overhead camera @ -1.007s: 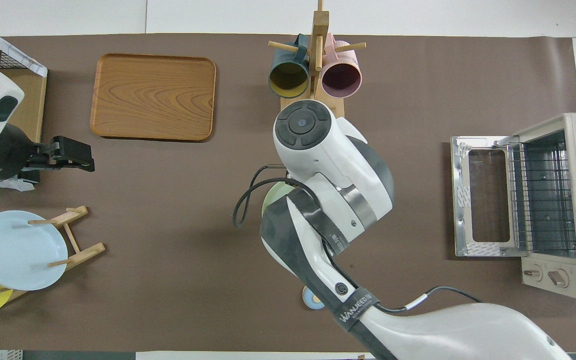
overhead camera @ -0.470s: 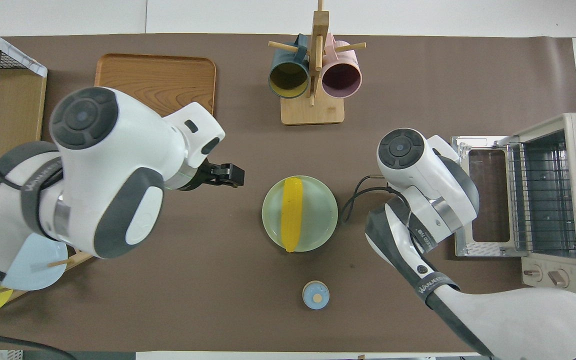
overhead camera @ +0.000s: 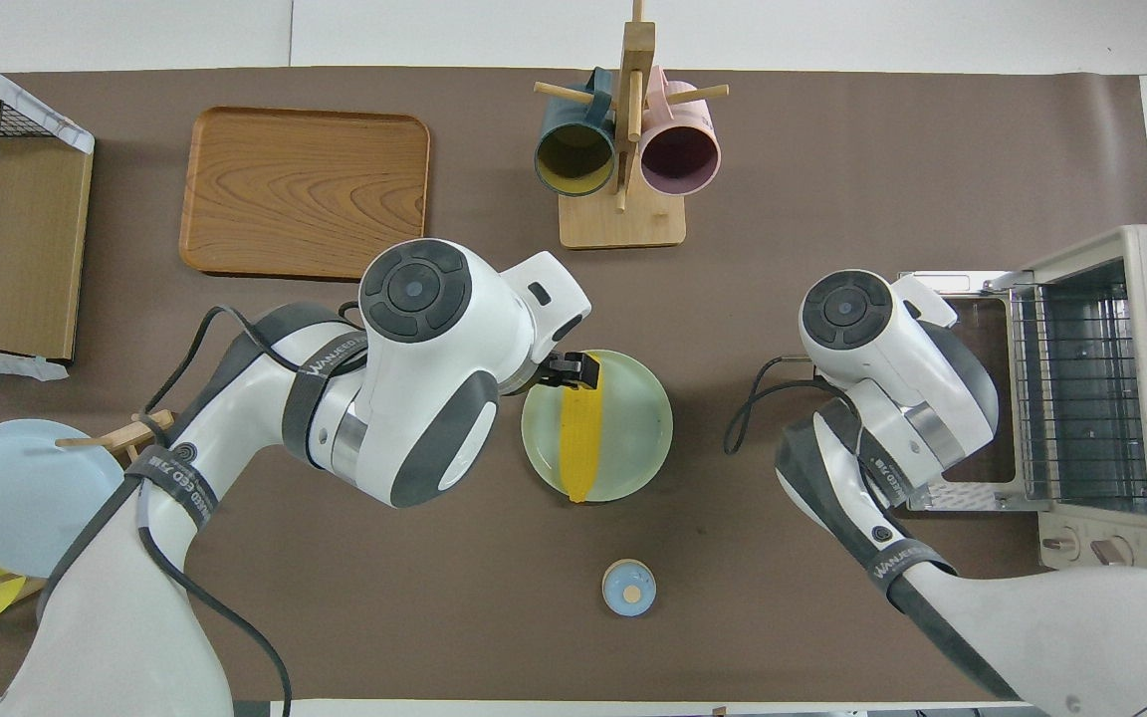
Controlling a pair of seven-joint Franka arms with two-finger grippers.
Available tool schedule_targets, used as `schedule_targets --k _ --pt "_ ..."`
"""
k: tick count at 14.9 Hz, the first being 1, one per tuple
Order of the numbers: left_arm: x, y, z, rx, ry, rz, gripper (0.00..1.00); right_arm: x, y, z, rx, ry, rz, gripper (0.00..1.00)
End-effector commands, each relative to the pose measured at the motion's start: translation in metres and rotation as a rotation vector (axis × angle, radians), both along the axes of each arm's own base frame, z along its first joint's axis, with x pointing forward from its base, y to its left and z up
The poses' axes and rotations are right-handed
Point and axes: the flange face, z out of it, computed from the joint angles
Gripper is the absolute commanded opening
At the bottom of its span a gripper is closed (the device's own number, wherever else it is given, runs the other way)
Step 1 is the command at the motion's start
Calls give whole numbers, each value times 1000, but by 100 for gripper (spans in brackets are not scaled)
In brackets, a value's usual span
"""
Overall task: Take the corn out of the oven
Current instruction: 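Grasp the yellow corn with the left gripper while the right gripper withdraws, then lift the corn with the left gripper toward the wooden tray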
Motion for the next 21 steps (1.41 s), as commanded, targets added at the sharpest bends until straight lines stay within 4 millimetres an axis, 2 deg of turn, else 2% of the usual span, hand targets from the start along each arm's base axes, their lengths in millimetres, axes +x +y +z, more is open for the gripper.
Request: schedule_targets --k 1,4,6,10,12,14,18,19,21 --pt "7 -22 -27 0 1 11 100 -7 -8 5 -24 3 59 0" --pt "4 -26 -42 22 -2 -8 100 -7 -14 6 -67 21 98 0" --pt "-2 -33 -58 34 10 -22 100 -5 -27 7 -67 28 85 0" --pt "-8 -37 -66 31 3 -8 100 -4 -30 10 -91 44 114 0" --pt "-17 -41 -75 34 5 -11 100 -2 -32 27 -111 64 129 0" --pt "-19 -41 -77 38 10 -1 100 2 -39 56 -126 84 152 0" --pt "-25 -43 -81 44 15 14 100 1 -81 97 -115 88 159 0" --pt "-25 -43 -81 45 16 20 93 1 -91 103 -113 83 144 0" --pt "-32 -47 -83 51 22 24 64 1 -111 116 -96 89 147 0"
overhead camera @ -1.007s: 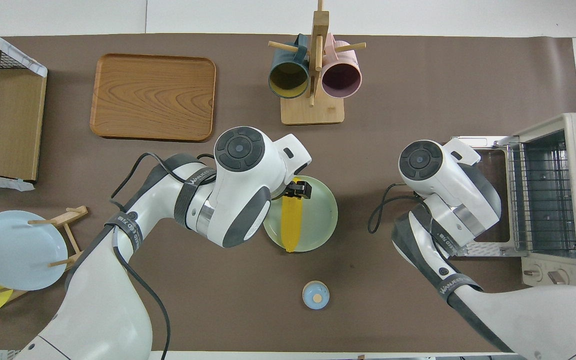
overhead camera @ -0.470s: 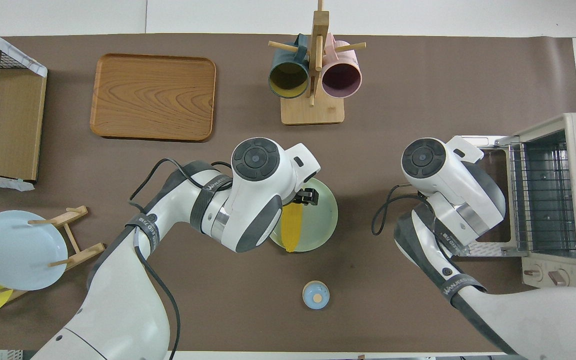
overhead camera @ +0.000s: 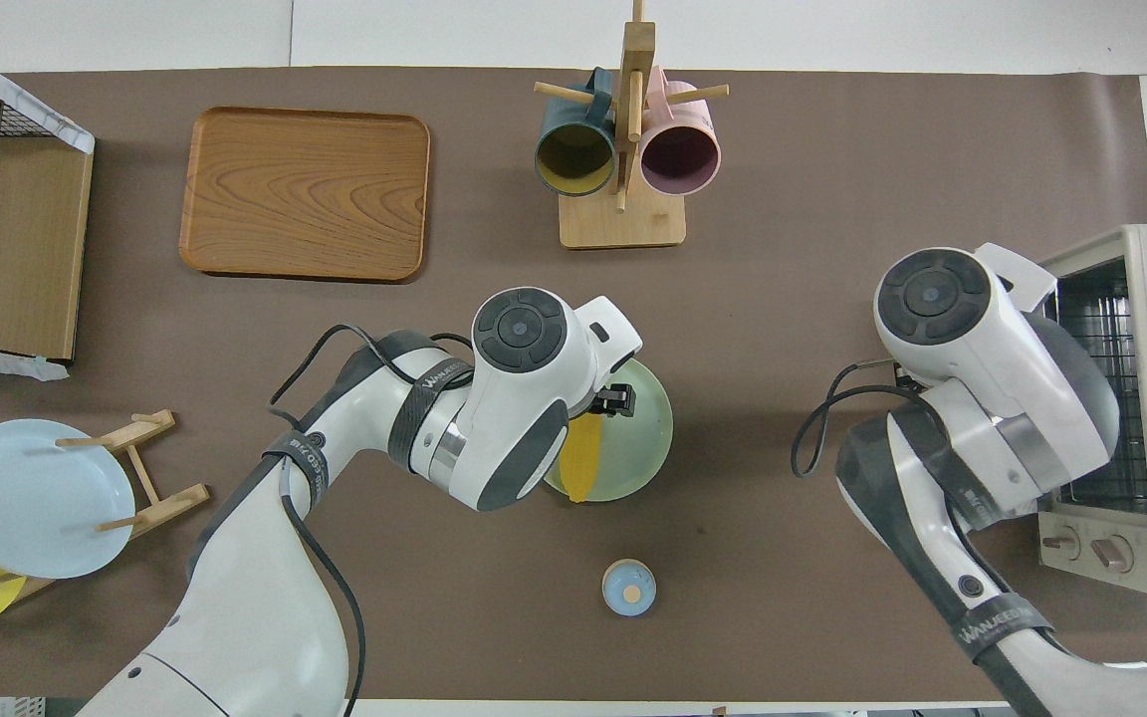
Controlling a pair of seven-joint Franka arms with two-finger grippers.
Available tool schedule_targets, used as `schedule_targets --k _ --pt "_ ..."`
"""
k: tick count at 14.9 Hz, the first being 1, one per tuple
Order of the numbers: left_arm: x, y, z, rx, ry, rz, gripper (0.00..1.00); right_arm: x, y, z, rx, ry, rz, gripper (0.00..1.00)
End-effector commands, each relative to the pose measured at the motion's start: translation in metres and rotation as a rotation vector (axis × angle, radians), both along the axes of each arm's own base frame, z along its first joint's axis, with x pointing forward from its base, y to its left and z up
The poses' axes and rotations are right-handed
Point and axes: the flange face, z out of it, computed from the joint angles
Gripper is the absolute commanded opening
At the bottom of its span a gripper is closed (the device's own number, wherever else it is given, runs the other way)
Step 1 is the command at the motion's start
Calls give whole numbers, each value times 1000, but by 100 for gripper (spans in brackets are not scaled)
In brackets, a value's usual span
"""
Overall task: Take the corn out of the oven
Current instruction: 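Lift the corn with the left gripper toward the wooden tray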
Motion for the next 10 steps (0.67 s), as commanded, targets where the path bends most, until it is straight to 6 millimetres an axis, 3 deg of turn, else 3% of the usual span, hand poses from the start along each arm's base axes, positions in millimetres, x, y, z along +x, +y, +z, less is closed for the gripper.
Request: schedule_targets --k 1,3,4,8,10 --pt "-10 -2 -5 19 -19 27 42 8 -71 4 -8 19 -36 0" --pt "-9 -3 -3 18 -17 34 18 7 -87 8 4 16 -58 0" --pt "-8 -4 -2 20 -15 41 0 7 -96 11 10 21 -57 0" --pt "2 3 19 15 -9 87 0 6 -104 10 14 28 -67 0" --pt "29 22 55 6 -6 131 0 4 -112 13 15 29 -81 0"
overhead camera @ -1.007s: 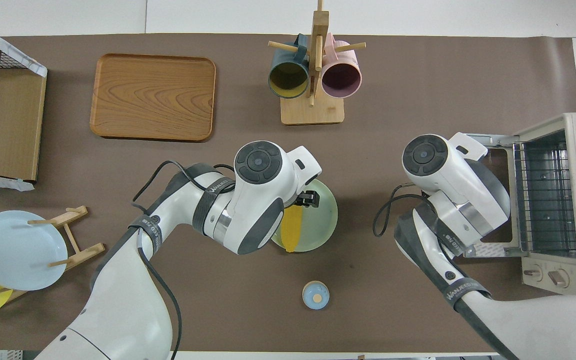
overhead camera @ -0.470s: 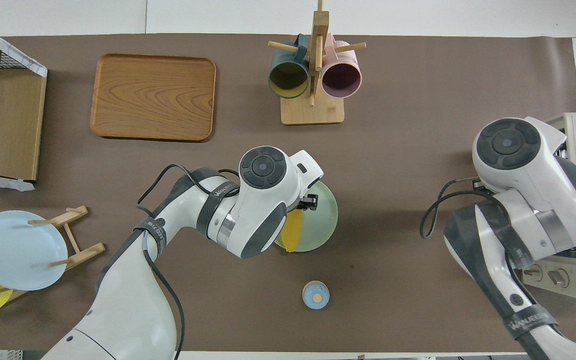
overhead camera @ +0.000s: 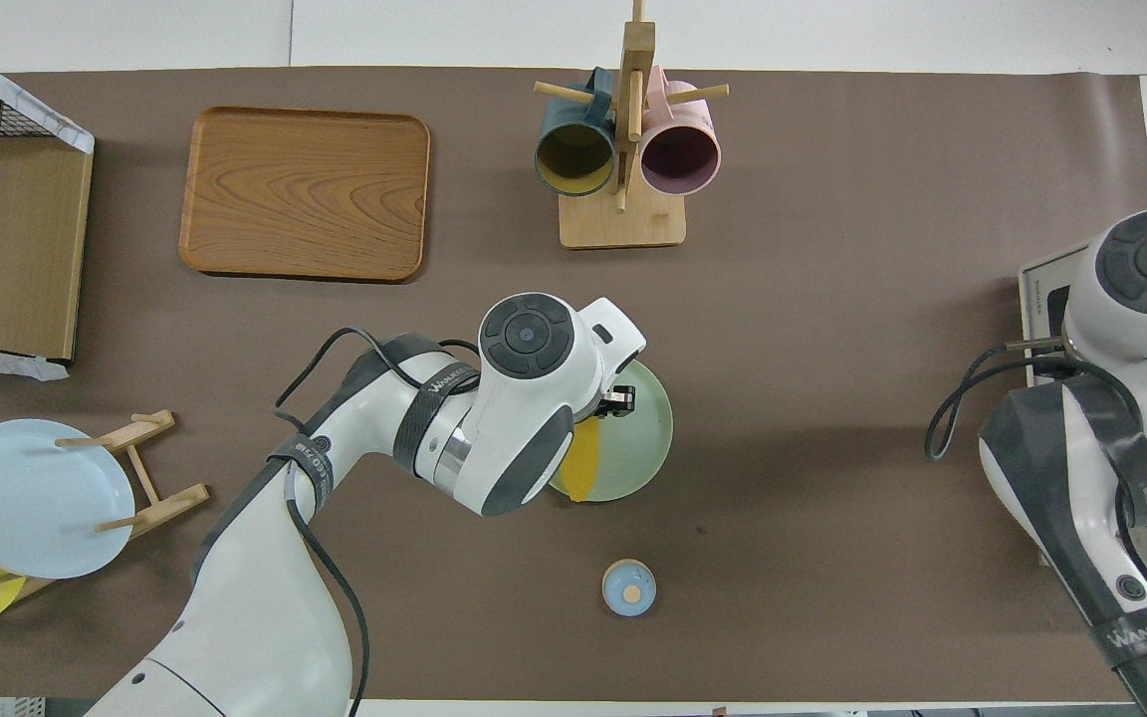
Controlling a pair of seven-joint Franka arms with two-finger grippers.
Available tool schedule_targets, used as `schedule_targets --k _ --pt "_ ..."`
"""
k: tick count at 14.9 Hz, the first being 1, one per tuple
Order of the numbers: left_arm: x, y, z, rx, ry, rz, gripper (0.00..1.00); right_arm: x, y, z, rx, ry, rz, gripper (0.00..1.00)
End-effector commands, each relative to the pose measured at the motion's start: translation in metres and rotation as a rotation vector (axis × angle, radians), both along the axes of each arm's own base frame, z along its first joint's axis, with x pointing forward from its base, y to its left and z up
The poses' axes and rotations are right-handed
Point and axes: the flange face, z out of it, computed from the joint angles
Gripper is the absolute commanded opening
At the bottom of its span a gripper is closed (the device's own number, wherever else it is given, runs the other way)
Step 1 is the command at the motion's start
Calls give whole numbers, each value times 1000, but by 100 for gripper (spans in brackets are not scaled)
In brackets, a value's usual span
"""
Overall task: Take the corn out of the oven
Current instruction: 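Lift the corn with the left gripper toward the wooden tray, then lower the corn onto the wooden tray and open the left gripper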
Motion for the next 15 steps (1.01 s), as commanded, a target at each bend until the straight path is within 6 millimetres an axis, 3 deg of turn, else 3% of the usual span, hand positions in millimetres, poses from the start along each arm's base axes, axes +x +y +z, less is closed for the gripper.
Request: schedule_targets --k 1,3,5,7,11,13,15 --pt "48 42 58 4 2 87 0 2 -26 -31 12 35 -17 0" --pt "92 85 82 4 -7 145 0 2 -28 -18 19 45 29 0" --pt "128 122 84 29 -49 155 0 2 -36 -10 59 46 -10 0" --pt "164 176 80 50 -46 147 0 4 -37 9 92 74 -21 0" --pt "225 226 65 78 -59 130 0 16 -29 69 236 67 -14 0" --pt "245 246 57 81 -82 131 0 18 -20 101 349 51 -5 1" --pt "266 273 48 77 -97 133 0 19 1 120 422 35 6 13"
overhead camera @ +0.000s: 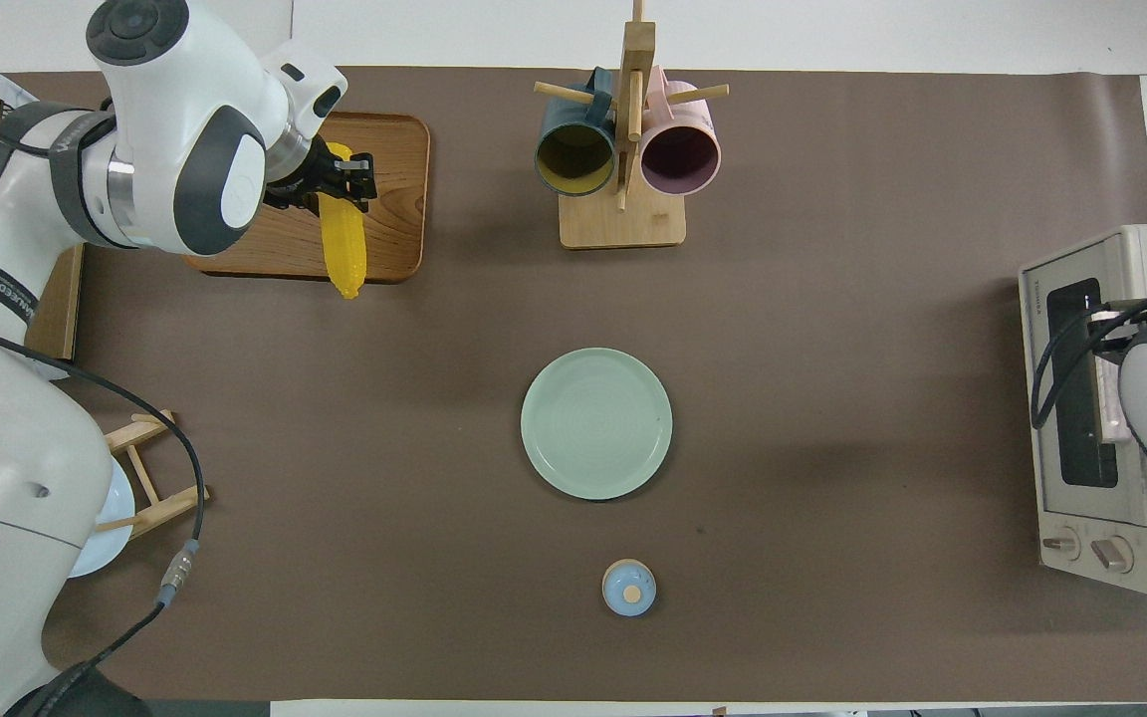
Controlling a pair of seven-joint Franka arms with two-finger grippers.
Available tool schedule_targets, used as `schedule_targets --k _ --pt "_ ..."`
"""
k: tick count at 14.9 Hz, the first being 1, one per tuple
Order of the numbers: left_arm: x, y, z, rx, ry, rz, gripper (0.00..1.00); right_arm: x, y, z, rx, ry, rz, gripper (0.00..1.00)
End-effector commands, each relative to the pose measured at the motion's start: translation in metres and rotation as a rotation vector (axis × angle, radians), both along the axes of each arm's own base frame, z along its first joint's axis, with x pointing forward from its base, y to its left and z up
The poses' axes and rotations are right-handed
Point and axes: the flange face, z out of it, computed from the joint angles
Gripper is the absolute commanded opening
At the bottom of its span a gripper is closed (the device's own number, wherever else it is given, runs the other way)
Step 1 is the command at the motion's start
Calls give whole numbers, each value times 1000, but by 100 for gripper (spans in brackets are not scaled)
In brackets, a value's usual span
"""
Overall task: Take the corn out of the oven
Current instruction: 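Lower the corn onto the wooden tray and open the left gripper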
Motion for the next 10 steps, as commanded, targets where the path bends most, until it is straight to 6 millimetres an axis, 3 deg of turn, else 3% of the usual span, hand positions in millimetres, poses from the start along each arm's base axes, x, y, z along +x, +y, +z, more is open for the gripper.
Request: schedule_targets --k 1,2,3,4,7,10 --pt "33 21 -8 7 -32 -12 0 6 24 26 127 -7 13 24" --pt "37 25 -16 7 -32 -5 0 6 29 32 168 -7 3 45" --pt "41 24 -25 6 -33 -5 0 6 31 33 184 -10 -5 78" --pt "45 25 -22 7 -49 -4 0 6 31 34 198 -12 -9 100" --pt "56 30 -48 34 -54 2 0 9 33 41 207 -37 -12 100" --pt "59 33 -49 29 -75 8 0 9 40 51 202 -63 -17 100"
